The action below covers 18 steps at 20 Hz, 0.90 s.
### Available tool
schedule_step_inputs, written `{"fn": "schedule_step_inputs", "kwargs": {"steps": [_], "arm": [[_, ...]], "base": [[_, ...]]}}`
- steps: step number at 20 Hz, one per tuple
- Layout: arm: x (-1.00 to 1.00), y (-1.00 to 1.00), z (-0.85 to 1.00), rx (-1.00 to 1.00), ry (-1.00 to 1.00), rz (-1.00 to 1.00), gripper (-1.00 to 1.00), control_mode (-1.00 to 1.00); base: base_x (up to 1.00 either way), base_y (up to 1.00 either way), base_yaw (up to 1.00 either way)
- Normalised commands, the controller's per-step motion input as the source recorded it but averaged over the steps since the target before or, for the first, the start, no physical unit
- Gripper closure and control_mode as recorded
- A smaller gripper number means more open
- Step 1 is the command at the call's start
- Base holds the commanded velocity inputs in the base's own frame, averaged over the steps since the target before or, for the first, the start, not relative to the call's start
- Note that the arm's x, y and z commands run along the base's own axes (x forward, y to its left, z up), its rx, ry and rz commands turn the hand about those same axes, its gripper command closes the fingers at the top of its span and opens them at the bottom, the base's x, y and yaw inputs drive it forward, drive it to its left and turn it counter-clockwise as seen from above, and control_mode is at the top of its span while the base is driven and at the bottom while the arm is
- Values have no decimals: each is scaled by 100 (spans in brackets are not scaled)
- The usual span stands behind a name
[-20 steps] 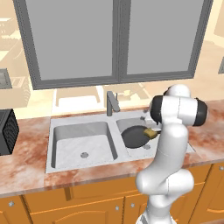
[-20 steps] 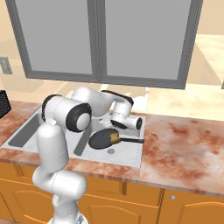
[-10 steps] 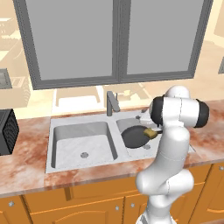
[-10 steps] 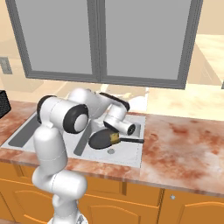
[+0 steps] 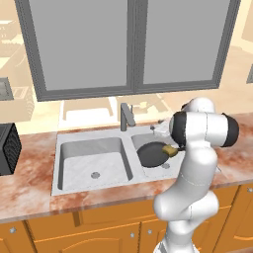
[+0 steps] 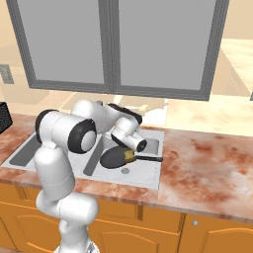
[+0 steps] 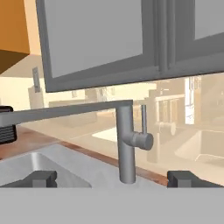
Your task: Pick the pan and sponge and place them into the sink. Then turn on the water.
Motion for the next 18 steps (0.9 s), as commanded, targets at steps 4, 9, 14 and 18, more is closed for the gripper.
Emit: {"fn": "schedule_step_inputs", "kwargs": {"steps": [4,9,14,18], "arm": [[34,0,41,1,0,0,-100,-100],[37,6,34,1,0,0,-100,-100],[32,17,5,4,0,2,-100,-100],[28,14,-1,2,0,6,-100,-100]], "base": [[0,0,0],[0,0,0],[0,0,0],[0,0,0]]}}
